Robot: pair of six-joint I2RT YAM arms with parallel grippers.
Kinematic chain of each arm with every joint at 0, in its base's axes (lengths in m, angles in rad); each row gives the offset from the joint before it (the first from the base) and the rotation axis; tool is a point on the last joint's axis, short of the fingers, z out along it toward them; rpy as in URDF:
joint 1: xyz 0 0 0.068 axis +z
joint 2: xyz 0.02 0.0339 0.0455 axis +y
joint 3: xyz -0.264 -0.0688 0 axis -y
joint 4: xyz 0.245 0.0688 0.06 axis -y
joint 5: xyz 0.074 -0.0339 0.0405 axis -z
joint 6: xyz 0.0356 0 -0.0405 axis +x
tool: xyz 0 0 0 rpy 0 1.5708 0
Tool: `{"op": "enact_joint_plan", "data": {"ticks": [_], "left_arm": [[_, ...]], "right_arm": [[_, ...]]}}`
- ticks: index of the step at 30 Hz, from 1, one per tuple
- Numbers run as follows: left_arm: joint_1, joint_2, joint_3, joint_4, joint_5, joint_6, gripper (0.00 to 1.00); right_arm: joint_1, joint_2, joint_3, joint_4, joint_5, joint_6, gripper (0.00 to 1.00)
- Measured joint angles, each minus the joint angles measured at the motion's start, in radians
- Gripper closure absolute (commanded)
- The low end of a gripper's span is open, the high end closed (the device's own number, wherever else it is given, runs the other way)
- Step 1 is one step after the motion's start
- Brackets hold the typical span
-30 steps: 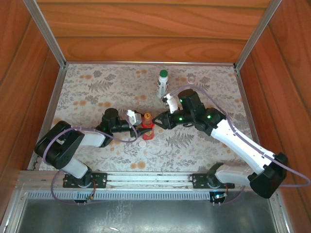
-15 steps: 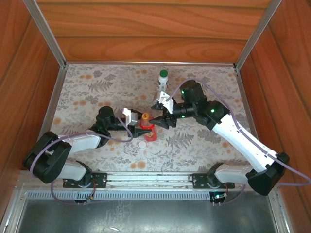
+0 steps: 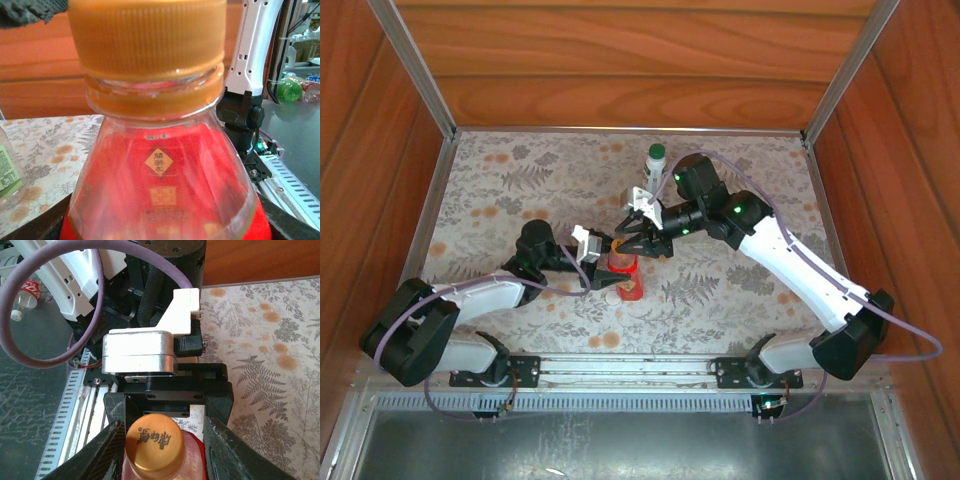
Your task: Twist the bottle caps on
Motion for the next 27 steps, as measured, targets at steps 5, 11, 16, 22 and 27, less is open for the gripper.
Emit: {"op": "enact_joint_plan", "data": {"ticks": [5,11,16,22,27], "left_arm": [[0.000,-0.015,0.000,-0.003,0.001,-0.001,0.36],[0.000,-0.020,0.000,-0.025,-0.002,-0.008,0.36],[0.000,-0.029,0.000,-0.049,-0.003,-0.008,0.36],[0.000,-0.035,0.000,-0.056,-0.004,-0.006,0.36],[0.000,-0.041,0.000,-0.056,-0.005,-0.003,0.36]], "right_arm": [[0.000,0.025,0.037,-0.031,-0.030,-0.017,0.59],[0.000,0.060,0.062,-0.055,-0.061,-0.027,0.68],[0.000,0.068,0.065,-0.055,-0.059,-0.027,0.69],[0.000,0.073,0.079,-0.061,-0.040,-0.028,0.57],[0.000,0.044,0.056,-0.054,-0.042,-0.027,0.59]]}}
